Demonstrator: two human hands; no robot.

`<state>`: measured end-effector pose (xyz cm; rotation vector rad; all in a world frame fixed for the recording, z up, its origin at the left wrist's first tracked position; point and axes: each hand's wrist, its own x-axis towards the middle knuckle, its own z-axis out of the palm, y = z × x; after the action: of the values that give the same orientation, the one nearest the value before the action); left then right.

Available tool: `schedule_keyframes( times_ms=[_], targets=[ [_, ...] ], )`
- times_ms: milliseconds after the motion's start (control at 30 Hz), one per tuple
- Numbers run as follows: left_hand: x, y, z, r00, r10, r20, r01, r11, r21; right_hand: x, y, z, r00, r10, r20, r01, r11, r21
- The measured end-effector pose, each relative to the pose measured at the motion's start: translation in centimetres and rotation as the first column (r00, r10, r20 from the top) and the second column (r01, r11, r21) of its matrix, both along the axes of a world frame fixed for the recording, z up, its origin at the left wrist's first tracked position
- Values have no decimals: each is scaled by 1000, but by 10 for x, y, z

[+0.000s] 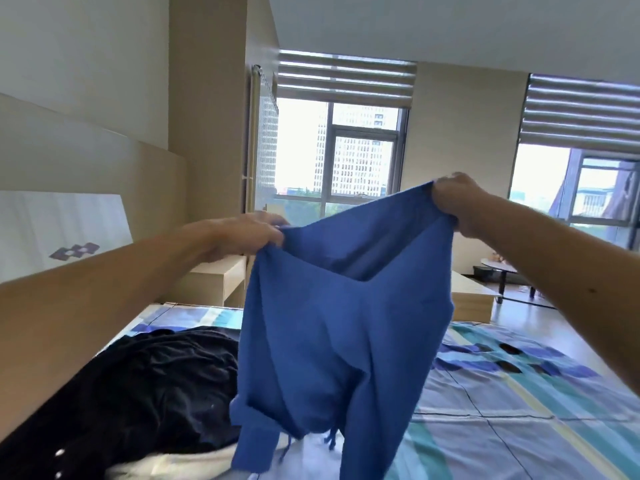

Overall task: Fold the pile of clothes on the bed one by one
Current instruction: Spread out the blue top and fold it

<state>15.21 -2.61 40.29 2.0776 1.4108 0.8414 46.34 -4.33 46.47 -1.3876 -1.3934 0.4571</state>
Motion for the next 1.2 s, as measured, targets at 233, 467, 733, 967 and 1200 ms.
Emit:
schedule_keyframes(
  times_ms=[233,467,733,967,1200],
  targets=[
    [97,-17,0,996,-70,54,49,949,313,-61,-2,-4,939,227,259,-244,969,35],
    [55,1,25,951,304,-62,-206,769,605,11,-7,-19,570,-115,814,-46,984,171],
    [19,-2,51,880,415,-232,-237,805,544,57,3,-41,741,46,670,81,984,-158],
    [-23,-19,65,878,421,-225,-430,903,11,84,-3,-21,870,95,484,19,974,-225],
    [-18,-11,82,961,234,146,-203,958,-202,80,2,2,967,254,-4,-246,935,-256]
  ],
)
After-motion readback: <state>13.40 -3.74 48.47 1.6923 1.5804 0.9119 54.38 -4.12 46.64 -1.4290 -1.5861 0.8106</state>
